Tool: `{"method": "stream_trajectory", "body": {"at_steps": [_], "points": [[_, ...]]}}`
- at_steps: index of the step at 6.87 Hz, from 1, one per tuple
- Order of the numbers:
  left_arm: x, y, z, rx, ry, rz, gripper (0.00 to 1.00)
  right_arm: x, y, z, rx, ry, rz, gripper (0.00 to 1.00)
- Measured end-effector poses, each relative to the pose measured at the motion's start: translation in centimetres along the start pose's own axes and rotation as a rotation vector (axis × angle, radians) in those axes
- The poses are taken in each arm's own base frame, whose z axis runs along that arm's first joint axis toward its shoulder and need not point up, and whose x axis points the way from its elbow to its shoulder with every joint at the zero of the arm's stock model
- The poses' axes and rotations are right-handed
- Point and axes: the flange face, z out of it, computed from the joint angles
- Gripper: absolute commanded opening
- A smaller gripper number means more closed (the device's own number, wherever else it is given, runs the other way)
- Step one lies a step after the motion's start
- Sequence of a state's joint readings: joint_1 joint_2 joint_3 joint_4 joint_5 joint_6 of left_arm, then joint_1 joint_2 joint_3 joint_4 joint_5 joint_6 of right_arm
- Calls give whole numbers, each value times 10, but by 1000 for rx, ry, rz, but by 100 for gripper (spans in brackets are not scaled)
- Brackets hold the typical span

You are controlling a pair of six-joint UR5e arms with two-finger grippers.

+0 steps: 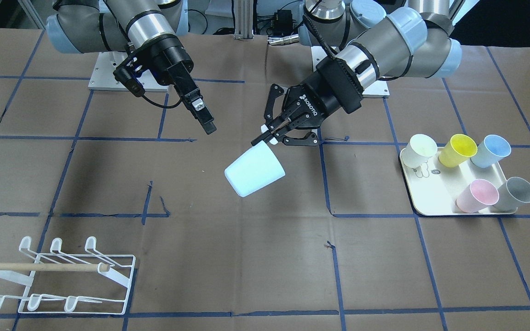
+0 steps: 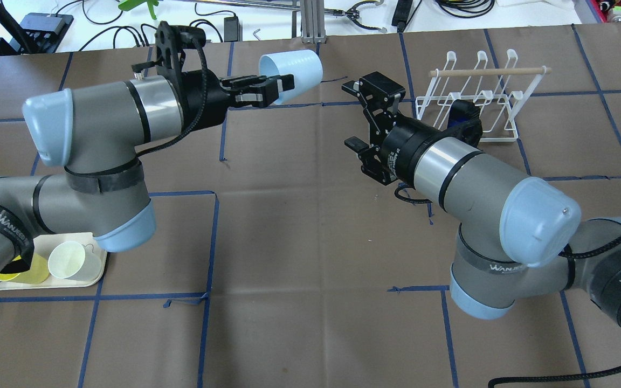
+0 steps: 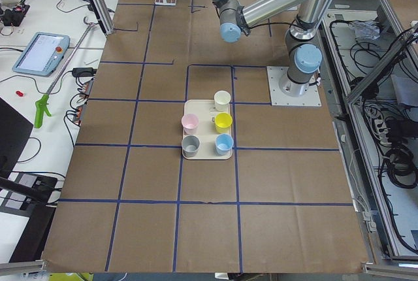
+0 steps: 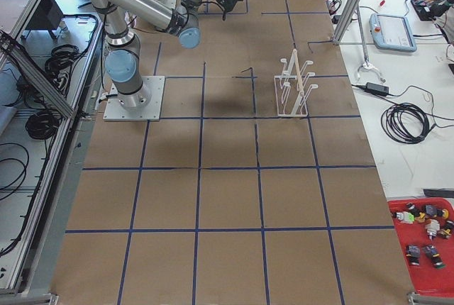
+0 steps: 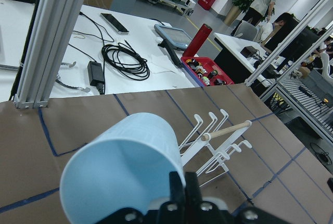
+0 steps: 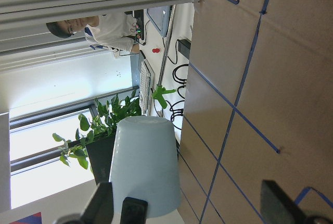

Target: Transfer IKEA cup to right arm and place on rack

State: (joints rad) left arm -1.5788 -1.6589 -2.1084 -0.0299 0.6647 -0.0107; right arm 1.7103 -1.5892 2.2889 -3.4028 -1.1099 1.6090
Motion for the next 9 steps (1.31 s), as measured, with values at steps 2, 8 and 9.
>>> {"method": "stream_trajectory", "body": {"at_steps": [2,8,9], "points": [[16,17,-2,4,14,6,0,2,3,3,-9,9,19,100],[30,35,-11,-3,15,-14,0,-7,-8,30,-13,35,29,100],[29,34,-10,-2,13,-20,0,-6,-10,35,-14,41,31,100]]}}
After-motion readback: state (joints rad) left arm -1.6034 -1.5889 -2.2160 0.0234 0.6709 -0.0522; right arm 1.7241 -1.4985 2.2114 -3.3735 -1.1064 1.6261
